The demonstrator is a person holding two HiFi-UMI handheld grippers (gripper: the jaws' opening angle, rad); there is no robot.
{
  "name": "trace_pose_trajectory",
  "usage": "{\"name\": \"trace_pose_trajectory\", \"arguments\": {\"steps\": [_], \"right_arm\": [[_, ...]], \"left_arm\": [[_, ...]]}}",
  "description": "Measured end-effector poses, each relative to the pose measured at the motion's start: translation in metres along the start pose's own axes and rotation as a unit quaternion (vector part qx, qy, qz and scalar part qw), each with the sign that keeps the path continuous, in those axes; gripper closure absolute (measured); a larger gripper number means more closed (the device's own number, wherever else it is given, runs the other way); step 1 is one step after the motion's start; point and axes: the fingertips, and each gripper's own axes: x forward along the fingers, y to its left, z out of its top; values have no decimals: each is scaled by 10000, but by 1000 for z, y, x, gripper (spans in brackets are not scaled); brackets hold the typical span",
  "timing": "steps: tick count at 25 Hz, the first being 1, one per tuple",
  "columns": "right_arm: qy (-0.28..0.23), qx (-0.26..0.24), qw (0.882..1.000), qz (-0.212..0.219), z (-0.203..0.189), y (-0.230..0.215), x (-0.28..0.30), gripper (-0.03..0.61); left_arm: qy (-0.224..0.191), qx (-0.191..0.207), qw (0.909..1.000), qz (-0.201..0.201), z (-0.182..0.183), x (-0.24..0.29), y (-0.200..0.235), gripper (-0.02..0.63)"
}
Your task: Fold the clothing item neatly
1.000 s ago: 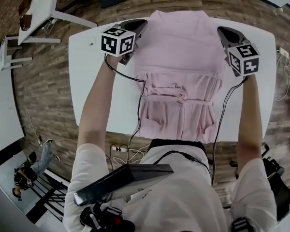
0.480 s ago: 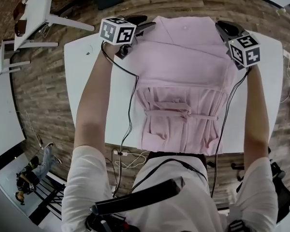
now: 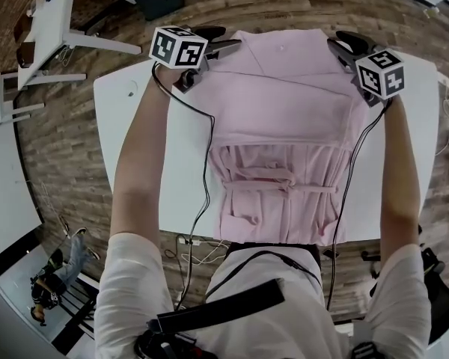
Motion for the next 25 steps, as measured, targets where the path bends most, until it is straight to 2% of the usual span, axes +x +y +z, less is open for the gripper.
{"name": "trace_pose_trajectory", "arguments": {"steps": [8, 18, 23, 24, 25], "right_arm": [[220, 93, 9985, 501, 1, 2, 20, 451], [692, 377, 9913, 1055, 6, 0, 40, 451], [1025, 368, 9881, 1083, 3, -1, 45, 453], [1076, 333, 9879, 1063, 2, -1, 46, 465], [1100, 300, 9879, 1050, 2, -1, 46, 524]], "left_arm": [[81, -117, 9996, -233, -1, 11, 9, 362], [375, -410, 9952, -801, 2, 19, 9, 365], [810, -304, 9924, -875, -2, 25, 9, 450], [868, -262, 9921, -872, -3, 26, 9, 479], [909, -217, 9918, -876, -3, 26, 9, 522]]}}
